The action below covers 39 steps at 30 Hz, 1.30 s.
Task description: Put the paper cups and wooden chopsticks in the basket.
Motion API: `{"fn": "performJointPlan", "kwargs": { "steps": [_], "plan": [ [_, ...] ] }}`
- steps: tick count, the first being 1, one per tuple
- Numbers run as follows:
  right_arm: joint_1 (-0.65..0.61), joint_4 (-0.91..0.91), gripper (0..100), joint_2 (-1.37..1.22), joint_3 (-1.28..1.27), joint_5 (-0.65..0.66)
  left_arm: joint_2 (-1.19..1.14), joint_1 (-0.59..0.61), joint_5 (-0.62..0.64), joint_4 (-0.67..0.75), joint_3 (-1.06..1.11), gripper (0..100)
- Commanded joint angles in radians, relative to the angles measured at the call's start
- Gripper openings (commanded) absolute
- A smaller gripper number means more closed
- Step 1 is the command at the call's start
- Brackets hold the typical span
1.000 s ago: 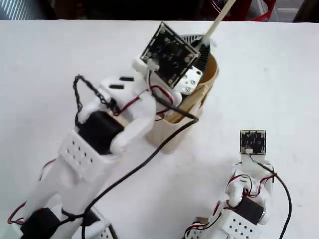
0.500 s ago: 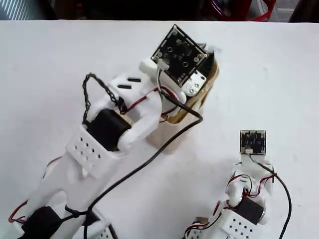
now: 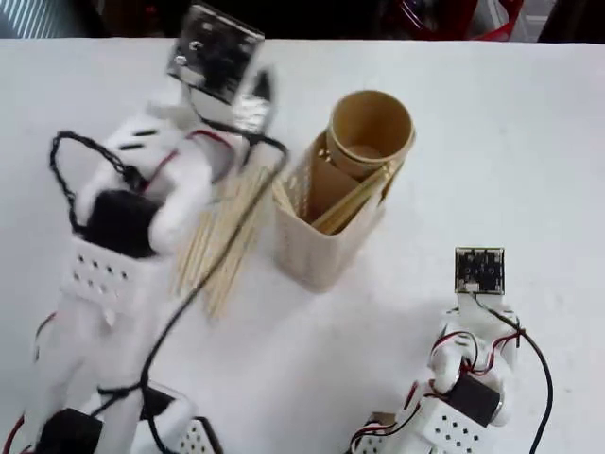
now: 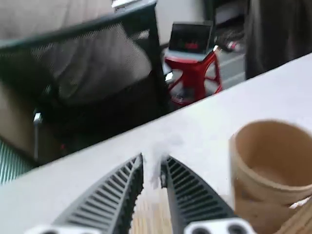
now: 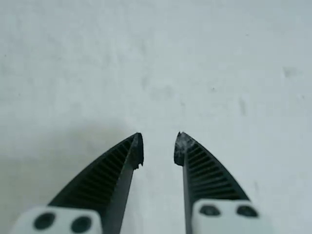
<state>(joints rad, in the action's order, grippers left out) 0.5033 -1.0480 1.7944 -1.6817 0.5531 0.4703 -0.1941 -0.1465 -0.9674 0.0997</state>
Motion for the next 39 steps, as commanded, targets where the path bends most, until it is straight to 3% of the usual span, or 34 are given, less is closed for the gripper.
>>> {"fn": "performJointPlan", "kwargs": {
  "steps": [1,4,7,10,16,29,39],
  "plan": [
    [0.012,0.018,11.4,0.008,-0.009,0.006,-0.079,0.114,0.002,0.034,0.222,8],
    [0.012,0.018,11.4,0.008,-0.009,0.006,-0.219,0.197,0.002,0.178,0.384,9],
    [0.01,0.018,11.4,0.008,-0.009,0.006,-0.39,0.231,-0.014,0.261,0.413,11],
    [0.012,0.018,11.4,0.008,-0.009,0.006,-0.555,0.234,-0.08,0.19,0.321,15],
    [0.012,0.018,11.4,0.008,-0.009,0.006,-0.746,0.234,-0.081,0.072,0.132,10],
    [0.012,0.018,11.4,0.008,-0.009,0.006,-0.697,0.245,-0.06,0.026,0.137,8],
    [0.012,0.018,11.4,0.008,-0.009,0.006,-0.75,0.289,-0.046,0.106,0.129,8]
  ]
}}
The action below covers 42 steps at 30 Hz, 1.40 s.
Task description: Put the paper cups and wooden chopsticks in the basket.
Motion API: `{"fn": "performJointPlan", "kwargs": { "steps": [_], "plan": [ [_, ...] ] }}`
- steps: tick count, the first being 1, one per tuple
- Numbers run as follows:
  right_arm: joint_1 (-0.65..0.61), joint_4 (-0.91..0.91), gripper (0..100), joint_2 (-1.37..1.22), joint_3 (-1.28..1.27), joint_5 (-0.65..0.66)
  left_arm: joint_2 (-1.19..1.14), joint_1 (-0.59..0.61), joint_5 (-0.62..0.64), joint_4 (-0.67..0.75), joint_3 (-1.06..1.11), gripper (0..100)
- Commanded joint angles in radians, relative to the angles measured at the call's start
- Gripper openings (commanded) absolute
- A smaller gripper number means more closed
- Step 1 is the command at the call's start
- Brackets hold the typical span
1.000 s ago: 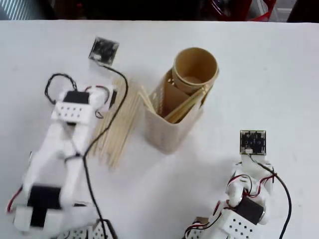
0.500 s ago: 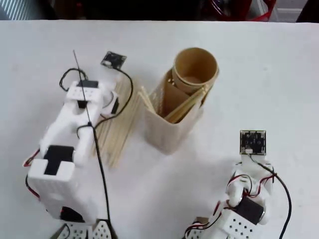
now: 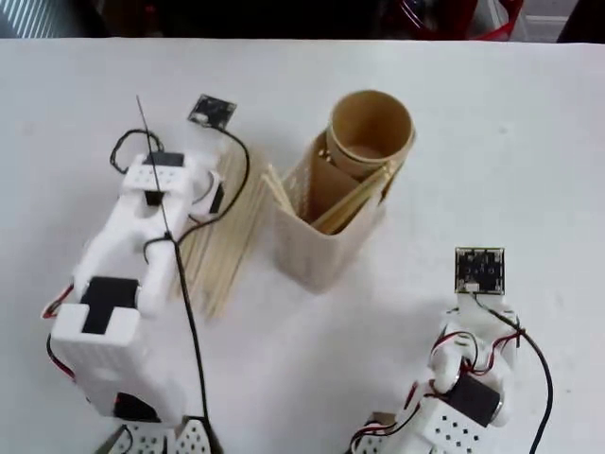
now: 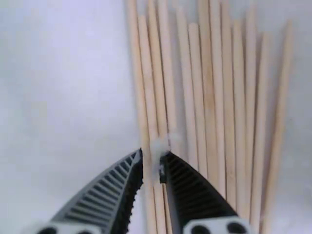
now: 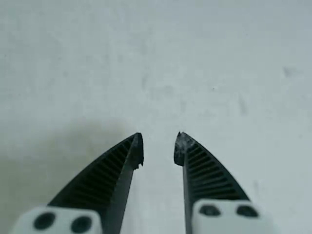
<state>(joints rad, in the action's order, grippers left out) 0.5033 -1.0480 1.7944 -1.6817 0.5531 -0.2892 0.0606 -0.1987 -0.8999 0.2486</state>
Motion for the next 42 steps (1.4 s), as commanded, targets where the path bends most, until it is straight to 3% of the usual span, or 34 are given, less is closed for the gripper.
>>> {"fn": "performJointPlan", "kwargs": {
  "steps": [1,23,31,42],
  "plan": [
    [0.012,0.018,11.4,0.008,-0.009,0.006,0.007,0.044,0.006,0.048,-0.02,8],
    [0.012,0.018,11.4,0.008,-0.009,0.006,-0.002,0.036,0.009,0.075,-0.009,8],
    [0.01,0.018,11.4,0.008,-0.009,0.006,-0.001,0.001,0.012,0.052,-0.008,14],
    [0.01,0.018,11.4,0.008,-0.009,0.006,-0.082,0.004,0.014,0.0,-0.089,12]
  ]
}}
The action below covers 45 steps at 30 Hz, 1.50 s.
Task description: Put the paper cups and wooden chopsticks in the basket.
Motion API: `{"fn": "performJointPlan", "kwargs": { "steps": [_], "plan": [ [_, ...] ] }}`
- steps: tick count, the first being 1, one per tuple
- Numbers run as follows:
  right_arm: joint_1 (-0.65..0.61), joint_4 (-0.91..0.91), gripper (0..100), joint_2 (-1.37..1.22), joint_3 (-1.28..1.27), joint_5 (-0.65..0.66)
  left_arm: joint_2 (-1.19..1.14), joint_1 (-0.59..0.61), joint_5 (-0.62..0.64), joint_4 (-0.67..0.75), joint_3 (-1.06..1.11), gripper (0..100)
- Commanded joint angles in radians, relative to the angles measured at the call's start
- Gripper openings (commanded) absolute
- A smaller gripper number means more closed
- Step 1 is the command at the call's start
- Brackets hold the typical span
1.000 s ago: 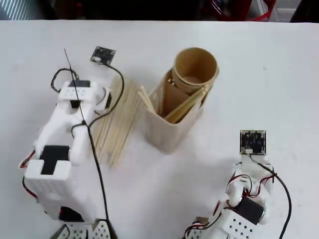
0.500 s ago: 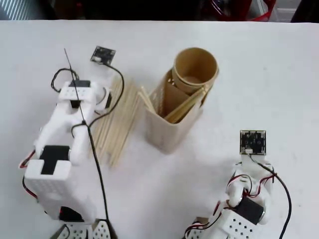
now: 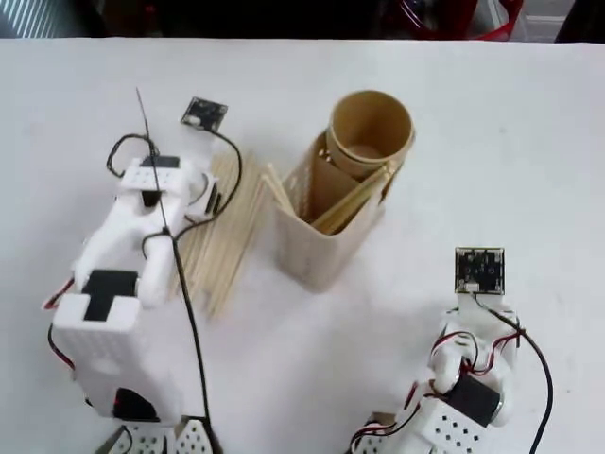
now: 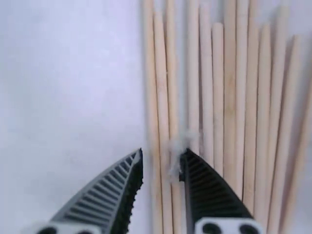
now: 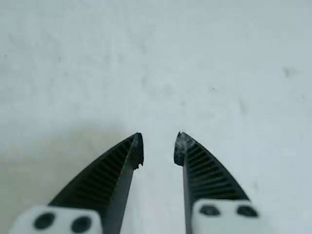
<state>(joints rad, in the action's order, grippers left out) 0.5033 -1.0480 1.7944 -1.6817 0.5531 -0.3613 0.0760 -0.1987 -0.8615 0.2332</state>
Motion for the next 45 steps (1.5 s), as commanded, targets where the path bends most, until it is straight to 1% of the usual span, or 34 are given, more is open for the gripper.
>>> {"fn": "performJointPlan", "kwargs": {
  "steps": [1,5,10,13,19,21,26,29,32,39,42,45],
  "plan": [
    [0.01,0.018,11.4,0.008,-0.009,0.006,-0.018,-0.012,0.014,-0.051,-0.086,12],
    [0.012,0.018,11.4,0.008,-0.009,0.006,-0.033,-0.01,0.014,-0.06,-0.101,10],
    [0.01,0.018,11.4,0.008,-0.009,0.006,-0.031,-0.01,0.014,-0.06,-0.103,2],
    [0.012,0.018,11.4,0.008,-0.009,0.006,-0.015,-0.01,0.014,-0.061,-0.1,2],
    [0.012,0.018,11.4,0.008,-0.009,0.006,0.047,-0.01,0.014,-0.114,-0.106,2],
    [0.012,0.018,11.4,0.008,-0.009,0.006,0.108,-0.01,0.014,-0.14,-0.109,2],
    [0.012,0.018,11.4,0.008,-0.009,0.006,0.357,-0.024,0.017,-0.198,-0.101,2],
    [0.01,0.018,11.4,0.008,-0.009,0.006,0.521,-0.042,0.051,-0.242,-0.104,2],
    [0.01,0.018,11.4,0.008,-0.009,0.006,0.69,-0.105,0.057,-0.278,-0.106,2],
    [0.012,0.018,11.4,0.008,-0.009,0.006,1.064,-0.371,0.057,-0.276,-0.1,2],
    [0.012,0.018,11.4,0.008,-0.009,0.006,1.17,-0.506,0.055,-0.195,-0.098,2],
    [0.012,0.018,11.4,0.008,-0.009,0.006,1.19,-0.616,0.054,-0.044,-0.098,2]
  ]
}}
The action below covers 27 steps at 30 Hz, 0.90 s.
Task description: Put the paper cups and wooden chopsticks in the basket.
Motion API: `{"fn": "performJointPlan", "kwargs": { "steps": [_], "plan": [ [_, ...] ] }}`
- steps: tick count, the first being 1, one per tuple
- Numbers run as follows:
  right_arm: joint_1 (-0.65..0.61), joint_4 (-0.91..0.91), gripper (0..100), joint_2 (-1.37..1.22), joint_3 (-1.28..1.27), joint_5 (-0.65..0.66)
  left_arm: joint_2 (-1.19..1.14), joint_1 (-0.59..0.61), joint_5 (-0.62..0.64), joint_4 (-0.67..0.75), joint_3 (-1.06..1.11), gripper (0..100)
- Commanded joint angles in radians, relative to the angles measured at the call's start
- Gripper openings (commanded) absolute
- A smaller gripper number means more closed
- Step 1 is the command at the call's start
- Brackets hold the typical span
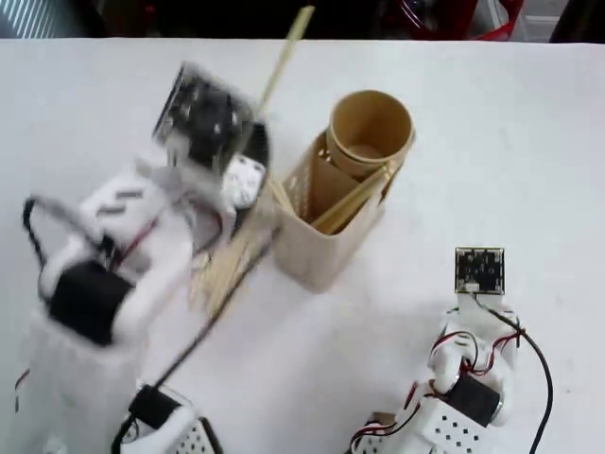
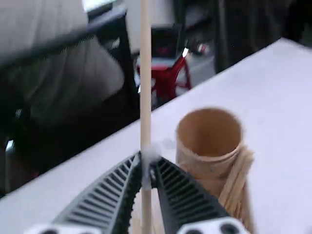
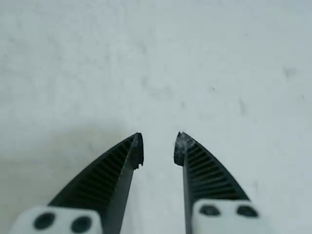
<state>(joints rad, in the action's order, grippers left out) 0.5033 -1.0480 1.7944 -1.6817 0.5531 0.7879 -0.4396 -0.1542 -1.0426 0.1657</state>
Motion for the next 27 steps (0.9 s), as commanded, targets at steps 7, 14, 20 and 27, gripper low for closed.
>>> {"fn": "performJointPlan", "kwargs": {
  "steps": [7,14,20,27],
  "plan": [
    [0.012,0.018,11.4,0.008,-0.009,0.006,-0.119,-0.197,0.002,0.428,-0.038,2],
    [0.012,0.018,11.4,0.008,-0.009,0.006,-0.254,-0.191,0.012,0.512,-0.04,2],
    [0.012,0.018,11.4,0.008,-0.009,0.006,-0.255,-0.191,0.011,0.491,-0.041,3],
    [0.012,0.018,11.4,0.008,-0.009,0.006,-0.255,-0.183,0.011,0.47,-0.041,3]
  ]
}}
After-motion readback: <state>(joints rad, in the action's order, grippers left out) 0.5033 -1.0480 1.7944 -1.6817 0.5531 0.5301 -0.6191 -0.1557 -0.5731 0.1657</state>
